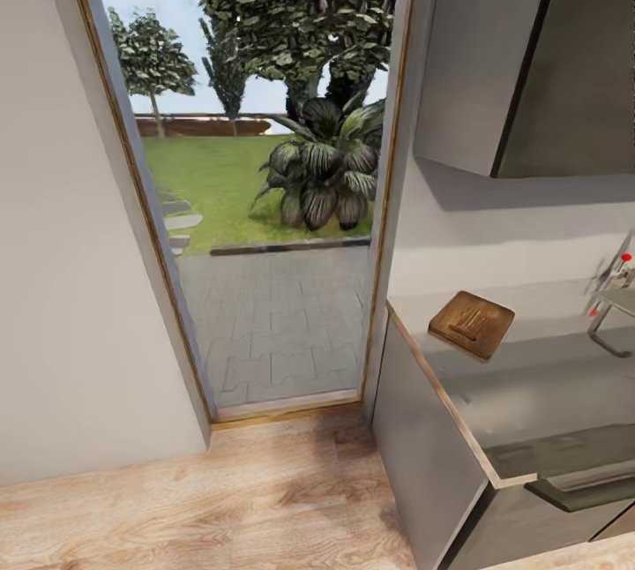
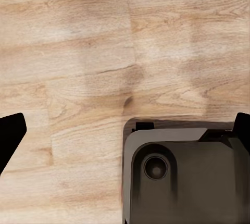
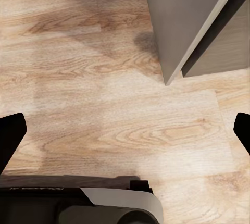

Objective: In the kitchen, take the Vidalia onion out of the sink, dice it on the chopping board with the paring knife, put the diced onion into the bowl on the countertop, then place both the paring knife and the chopping board into the sink.

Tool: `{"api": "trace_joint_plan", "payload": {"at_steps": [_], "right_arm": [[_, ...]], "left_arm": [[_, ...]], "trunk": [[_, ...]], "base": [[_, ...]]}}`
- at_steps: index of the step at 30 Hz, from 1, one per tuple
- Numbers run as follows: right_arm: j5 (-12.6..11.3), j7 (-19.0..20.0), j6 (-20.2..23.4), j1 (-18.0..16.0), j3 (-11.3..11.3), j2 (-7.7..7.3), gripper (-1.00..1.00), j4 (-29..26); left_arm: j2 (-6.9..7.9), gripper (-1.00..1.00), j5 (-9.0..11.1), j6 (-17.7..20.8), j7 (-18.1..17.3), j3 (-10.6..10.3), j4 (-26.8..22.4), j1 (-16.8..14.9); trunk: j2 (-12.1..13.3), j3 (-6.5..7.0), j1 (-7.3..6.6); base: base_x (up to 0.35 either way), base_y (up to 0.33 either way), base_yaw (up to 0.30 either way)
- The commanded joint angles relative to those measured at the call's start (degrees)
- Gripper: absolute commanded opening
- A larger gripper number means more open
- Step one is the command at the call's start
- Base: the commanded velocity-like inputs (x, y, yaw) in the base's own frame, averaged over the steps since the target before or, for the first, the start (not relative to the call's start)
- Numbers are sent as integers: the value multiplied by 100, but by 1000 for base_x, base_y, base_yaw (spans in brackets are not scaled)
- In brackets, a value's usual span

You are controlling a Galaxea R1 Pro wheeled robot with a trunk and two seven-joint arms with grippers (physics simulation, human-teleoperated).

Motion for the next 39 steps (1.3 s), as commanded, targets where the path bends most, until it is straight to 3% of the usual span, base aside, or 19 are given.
{"api": "trace_joint_plan", "payload": {"at_steps": [1, 34, 39], "right_arm": [[4, -3, -17, -4, 2, -1, 100, 4], [4, -3, -24, -4, -2, -26, 100, 4], [2, -2, -19, -4, -13, -10, 100, -1]], "left_arm": [[0, 100, 17, -8, 1, 3, -7, 1], [-4, 100, 17, -8, 1, 1, -16, 1], [0, 100, 17, -8, 1, 3, -16, 1]], "trunk": [[-11, -5, 4], [-11, 7, 4], [-11, 7, 4]], "base": [[0, 0, 0], [0, 0, 0], [93, 201, 0]]}}
